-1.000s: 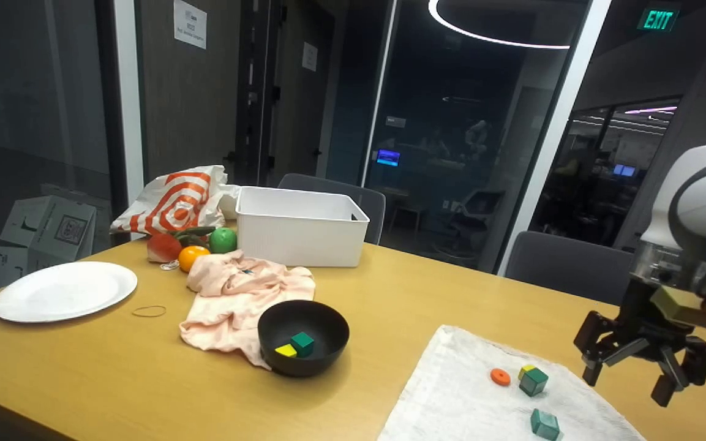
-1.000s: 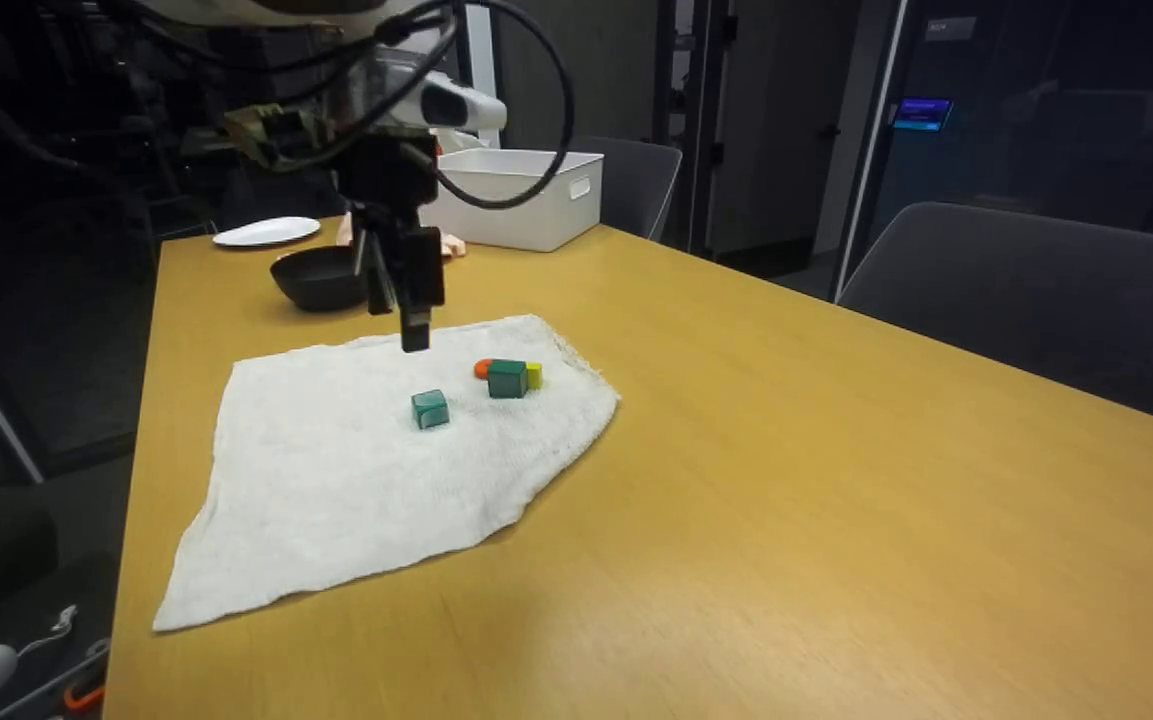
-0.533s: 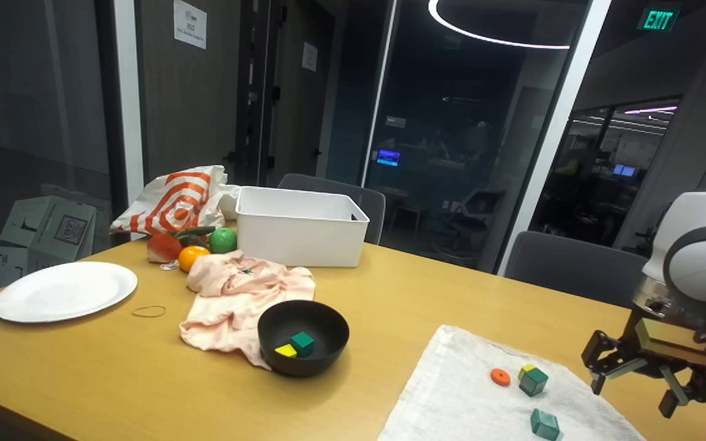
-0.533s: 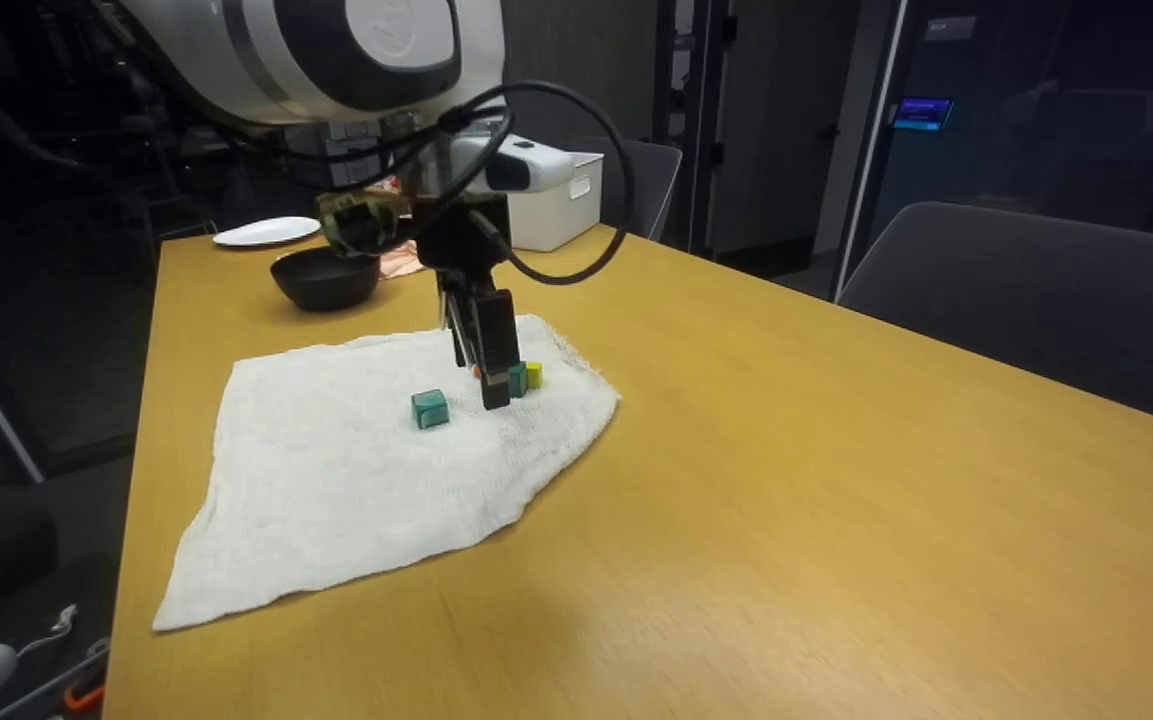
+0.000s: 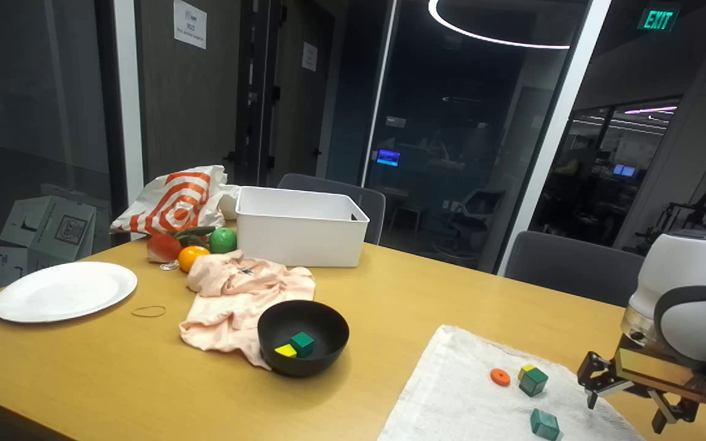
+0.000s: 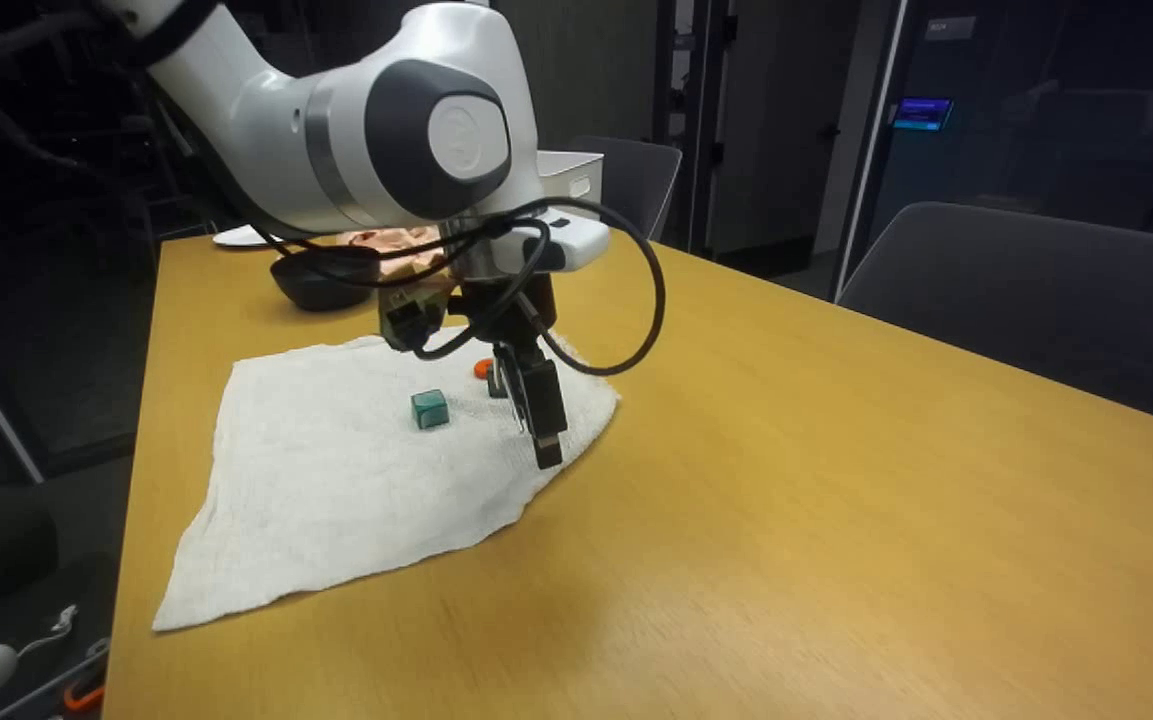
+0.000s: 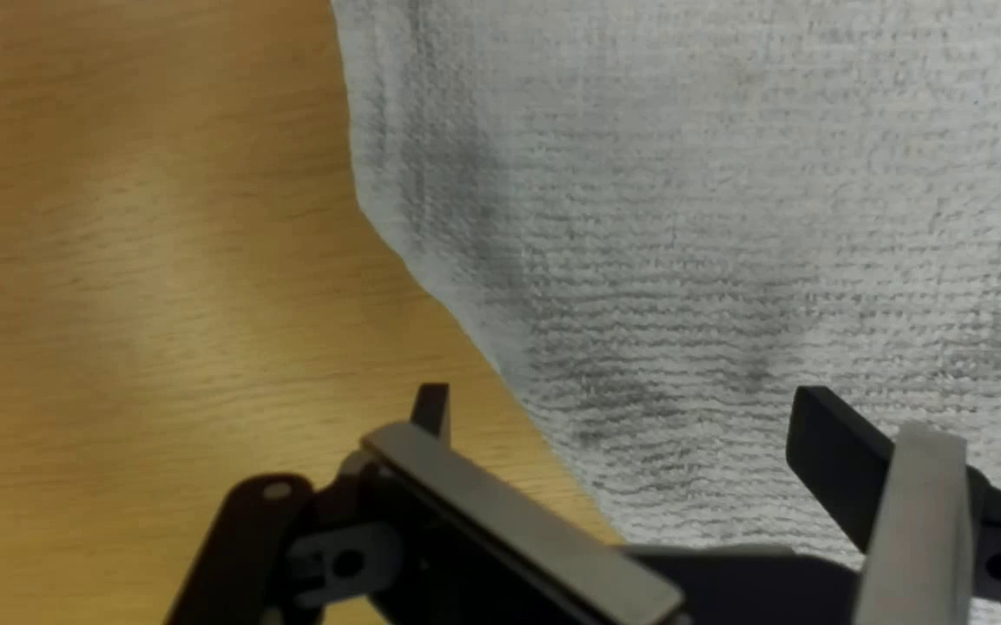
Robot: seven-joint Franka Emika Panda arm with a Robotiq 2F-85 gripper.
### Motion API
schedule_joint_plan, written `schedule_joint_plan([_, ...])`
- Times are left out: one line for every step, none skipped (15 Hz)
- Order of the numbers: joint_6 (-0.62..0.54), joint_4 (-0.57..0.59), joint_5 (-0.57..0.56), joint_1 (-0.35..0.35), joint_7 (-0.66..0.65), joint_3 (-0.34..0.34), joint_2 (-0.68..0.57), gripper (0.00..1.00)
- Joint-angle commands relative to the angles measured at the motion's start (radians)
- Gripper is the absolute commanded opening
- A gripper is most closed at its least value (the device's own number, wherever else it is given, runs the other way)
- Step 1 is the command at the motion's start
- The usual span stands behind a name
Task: Fold the towel
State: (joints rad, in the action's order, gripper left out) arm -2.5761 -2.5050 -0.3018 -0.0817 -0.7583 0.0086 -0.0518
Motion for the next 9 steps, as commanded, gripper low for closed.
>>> schedule_joint_plan([-0.056, 0.018, -0.047, 0.035, -0.070, -0.041, -0.057, 1.00])
schedule_joint_plan([-0.066, 0.020, -0.045, 0.042, -0.074, -0.049, -0.067, 1.00])
schedule_joint_plan([-0.078, 0.020, -0.043, 0.051, -0.076, -0.055, -0.073, 1.00])
schedule_joint_plan([-0.085, 0.021, -0.043, 0.059, -0.080, -0.061, -0.078, 0.90])
schedule_joint_plan([-0.092, 0.022, -0.033, 0.068, -0.075, -0.063, -0.079, 0.74])
schedule_joint_plan([-0.095, 0.024, -0.021, 0.074, -0.064, -0.062, -0.078, 0.66])
schedule_joint_plan([-0.098, 0.026, -0.016, 0.082, -0.062, -0.061, -0.074, 0.58])
schedule_joint_plan([-0.100, 0.028, -0.009, 0.087, -0.057, -0.059, -0.073, 0.52])
schedule_joint_plan([-0.098, 0.029, -0.004, 0.092, -0.053, -0.056, -0.070, 0.43])
